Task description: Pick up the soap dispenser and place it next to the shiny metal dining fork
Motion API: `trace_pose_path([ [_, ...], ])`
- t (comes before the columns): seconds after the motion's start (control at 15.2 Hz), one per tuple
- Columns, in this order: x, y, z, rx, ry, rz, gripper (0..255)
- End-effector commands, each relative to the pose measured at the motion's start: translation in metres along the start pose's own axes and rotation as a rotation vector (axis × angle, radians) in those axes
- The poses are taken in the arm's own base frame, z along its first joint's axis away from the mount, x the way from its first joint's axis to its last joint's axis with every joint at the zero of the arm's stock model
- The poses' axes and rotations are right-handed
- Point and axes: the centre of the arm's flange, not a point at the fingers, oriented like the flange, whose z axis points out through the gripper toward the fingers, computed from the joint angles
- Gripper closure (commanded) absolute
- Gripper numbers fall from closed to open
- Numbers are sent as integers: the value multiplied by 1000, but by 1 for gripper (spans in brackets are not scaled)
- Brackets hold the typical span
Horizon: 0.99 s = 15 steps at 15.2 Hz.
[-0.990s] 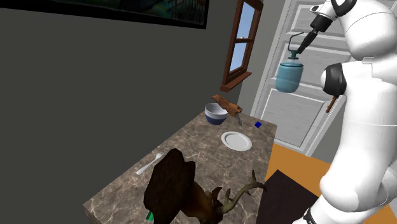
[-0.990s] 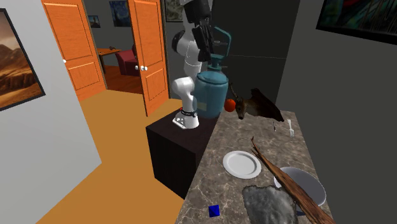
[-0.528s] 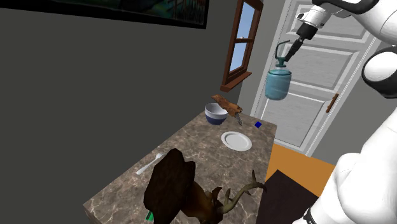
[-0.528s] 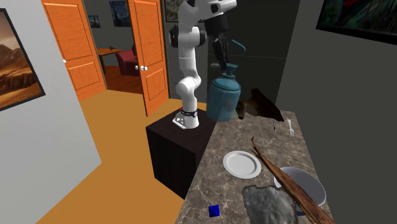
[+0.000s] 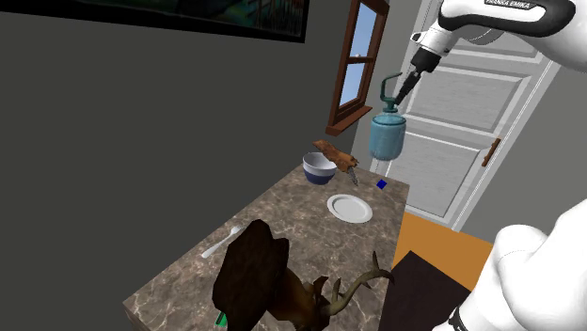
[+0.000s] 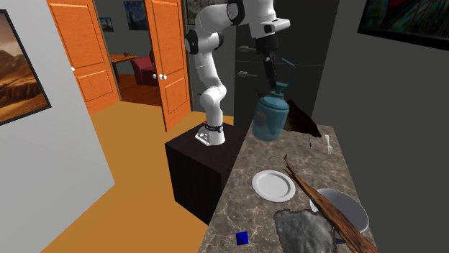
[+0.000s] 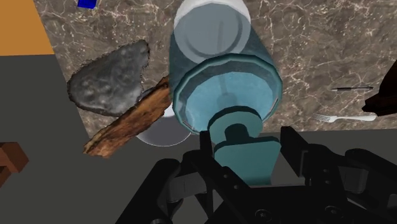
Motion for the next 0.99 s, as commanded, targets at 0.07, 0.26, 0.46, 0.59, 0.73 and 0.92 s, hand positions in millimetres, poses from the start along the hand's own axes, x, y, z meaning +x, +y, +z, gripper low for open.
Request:
trace_pose_path([
  [0.07, 19, -26, 22, -2, 1, 1, 255],
  [0.26, 36, -53, 46, -2, 1, 1, 255],
  [0.46, 54, -79, 69, -2, 1, 1, 255],
  [0.59, 66, -97, 84, -2, 1, 1, 255],
  [0.73, 77, -115, 100, -2, 1, 1, 255],
  [0.92, 95, -142, 123, -2, 1, 1, 255],
])
